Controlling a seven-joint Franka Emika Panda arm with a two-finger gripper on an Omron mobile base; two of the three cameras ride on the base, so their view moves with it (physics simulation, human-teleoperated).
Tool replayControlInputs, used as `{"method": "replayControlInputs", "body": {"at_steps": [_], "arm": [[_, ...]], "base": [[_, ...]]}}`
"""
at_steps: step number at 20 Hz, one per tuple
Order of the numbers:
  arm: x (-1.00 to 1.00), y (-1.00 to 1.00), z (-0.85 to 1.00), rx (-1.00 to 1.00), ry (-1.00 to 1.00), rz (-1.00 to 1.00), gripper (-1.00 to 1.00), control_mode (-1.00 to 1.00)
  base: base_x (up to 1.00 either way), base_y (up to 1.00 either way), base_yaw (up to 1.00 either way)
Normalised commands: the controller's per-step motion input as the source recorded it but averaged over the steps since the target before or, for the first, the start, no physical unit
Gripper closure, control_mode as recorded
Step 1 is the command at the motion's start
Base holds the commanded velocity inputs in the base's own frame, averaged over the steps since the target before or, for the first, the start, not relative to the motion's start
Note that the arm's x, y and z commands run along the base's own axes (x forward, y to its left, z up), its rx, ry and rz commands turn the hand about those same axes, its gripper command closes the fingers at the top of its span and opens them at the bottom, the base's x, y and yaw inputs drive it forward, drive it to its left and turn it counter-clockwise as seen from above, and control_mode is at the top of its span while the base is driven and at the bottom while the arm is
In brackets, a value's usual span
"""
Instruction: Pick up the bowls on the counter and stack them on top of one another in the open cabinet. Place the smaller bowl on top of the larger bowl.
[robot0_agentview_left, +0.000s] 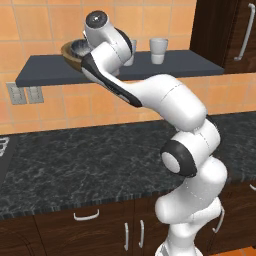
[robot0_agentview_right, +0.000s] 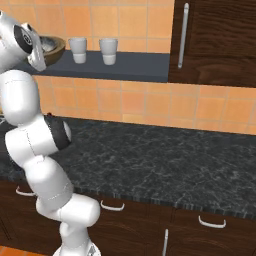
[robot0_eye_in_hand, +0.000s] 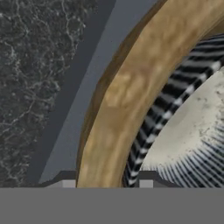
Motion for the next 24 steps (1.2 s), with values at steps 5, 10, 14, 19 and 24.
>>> {"method": "replayControlInputs", "body": {"at_steps": [5,10,14,19,24], "arm": [[0.44,0.07,-0.01,-0.01,0.0,0.0,-1.0,-1.0],[-0.41,-0.1,0.0,0.0,-0.09,0.0,-1.0,-1.0],[-0.76,-0.19,-0.04,0.0,-0.14,0.0,-1.0,-1.0],[-1.0,-0.52,-0.45,0.01,-0.26,-0.03,-1.0,-1.0],[-1.0,-0.83,-0.84,0.0,-0.24,-0.07,-1.0,-1.0]], "base": [[0.0,0.0,0.0],[0.0,0.0,0.0],[0.0,0.0,0.0],[0.0,0.0,0.0],[0.0,0.0,0.0]]}}
